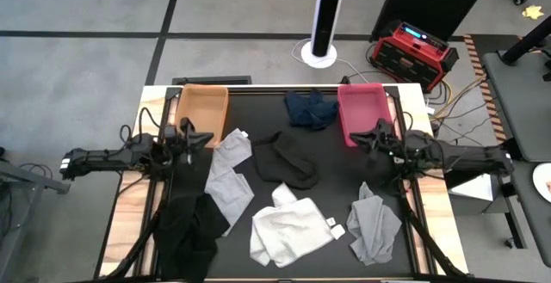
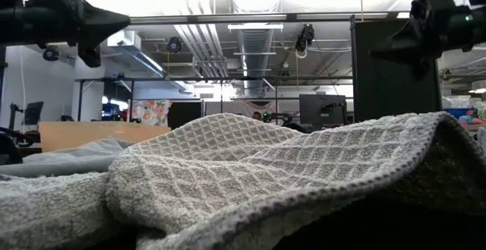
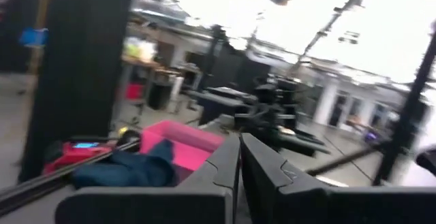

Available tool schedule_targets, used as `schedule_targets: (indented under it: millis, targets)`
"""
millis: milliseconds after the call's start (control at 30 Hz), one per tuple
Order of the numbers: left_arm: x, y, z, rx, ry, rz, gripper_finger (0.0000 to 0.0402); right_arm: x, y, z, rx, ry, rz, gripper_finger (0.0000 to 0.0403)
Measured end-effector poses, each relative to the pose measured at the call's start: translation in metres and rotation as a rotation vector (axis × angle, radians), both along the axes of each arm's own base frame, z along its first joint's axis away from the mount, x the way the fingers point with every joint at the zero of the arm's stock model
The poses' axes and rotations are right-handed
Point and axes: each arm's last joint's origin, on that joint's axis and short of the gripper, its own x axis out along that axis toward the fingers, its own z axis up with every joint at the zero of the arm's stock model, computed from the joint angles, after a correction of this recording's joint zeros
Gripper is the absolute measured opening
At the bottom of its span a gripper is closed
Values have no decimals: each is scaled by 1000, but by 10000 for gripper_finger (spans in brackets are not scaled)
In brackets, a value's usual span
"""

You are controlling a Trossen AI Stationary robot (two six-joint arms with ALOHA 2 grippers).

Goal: Sort towels by color in basket
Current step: Put the right black towel into the red bin

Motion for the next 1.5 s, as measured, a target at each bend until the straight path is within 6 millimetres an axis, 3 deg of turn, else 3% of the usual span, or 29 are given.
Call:
schedule_targets:
  millis: [200,333,433,533,700,933,1200,1500]
  targets:
    - [-1,2,0,34,13,76,0,-2,0,29,0,13,-19,34]
    - [0,2,-1,96,46,90,0,2,-1,40,-23,145,-11,34]
    - [1,3,-5,130,105,153,0,13,-4,33,-28,342,-79,34]
    - [1,6,-5,93,84,233,0,27,-8,33,29,396,-201,34]
    - [1,4,-1,38,78,178,0,51,-6,49,41,442,-64,34]
    - [1,1,7,8,78,58,0,88,-8,62,-107,569,28,34]
    - [4,0,3,-36,87,27,0,125,-11,52,-211,588,74,34]
    - [14,-1,-7,-40,200,5,0,160,-13,23,-219,595,77,34]
